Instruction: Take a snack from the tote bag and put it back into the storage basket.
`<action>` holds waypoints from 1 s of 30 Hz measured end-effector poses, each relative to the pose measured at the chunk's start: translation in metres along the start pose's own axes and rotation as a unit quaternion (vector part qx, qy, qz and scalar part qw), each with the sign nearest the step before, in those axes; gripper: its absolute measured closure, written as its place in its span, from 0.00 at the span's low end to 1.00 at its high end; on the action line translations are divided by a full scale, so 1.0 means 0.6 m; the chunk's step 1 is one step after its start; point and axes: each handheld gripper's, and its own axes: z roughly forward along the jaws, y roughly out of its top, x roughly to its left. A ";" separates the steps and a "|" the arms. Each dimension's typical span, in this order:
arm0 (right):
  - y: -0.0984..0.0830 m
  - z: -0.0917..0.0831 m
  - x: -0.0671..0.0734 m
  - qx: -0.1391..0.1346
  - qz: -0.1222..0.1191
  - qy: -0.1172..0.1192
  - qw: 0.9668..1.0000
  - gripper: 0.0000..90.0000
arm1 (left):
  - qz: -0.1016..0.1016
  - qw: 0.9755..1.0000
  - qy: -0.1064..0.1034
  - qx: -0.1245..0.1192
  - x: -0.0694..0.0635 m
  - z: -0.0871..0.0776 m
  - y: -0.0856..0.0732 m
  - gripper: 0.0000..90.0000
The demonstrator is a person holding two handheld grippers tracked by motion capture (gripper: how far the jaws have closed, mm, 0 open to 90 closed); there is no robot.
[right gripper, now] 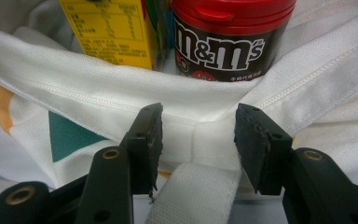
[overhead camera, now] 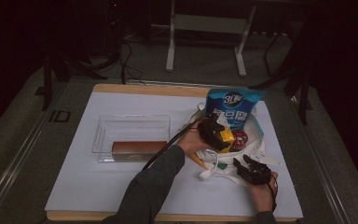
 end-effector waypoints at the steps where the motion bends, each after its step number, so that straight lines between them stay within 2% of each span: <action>1: 0.000 0.000 0.000 0.000 -0.001 0.000 1.000 0.58 | 0.000 1.000 0.001 -0.001 0.000 -0.003 0.001 0.32; 13: 0.000 0.000 0.000 0.000 -0.001 0.000 1.000 0.58 | 0.004 1.000 0.011 -0.017 0.002 -0.043 0.006 0.32; 20: 0.000 0.000 0.000 0.000 -0.001 0.000 1.000 0.58 | 0.002 1.000 0.007 -0.021 0.004 -0.066 0.006 0.32; 24: 0.000 0.000 0.000 0.000 -0.002 -0.001 1.000 0.58 | 0.012 1.000 0.007 -0.018 0.002 -0.079 0.006 0.32; 30: 0.000 0.000 0.001 0.000 -0.001 -0.001 1.000 0.58 | 0.015 1.000 0.011 -0.024 0.002 -0.101 0.005 0.32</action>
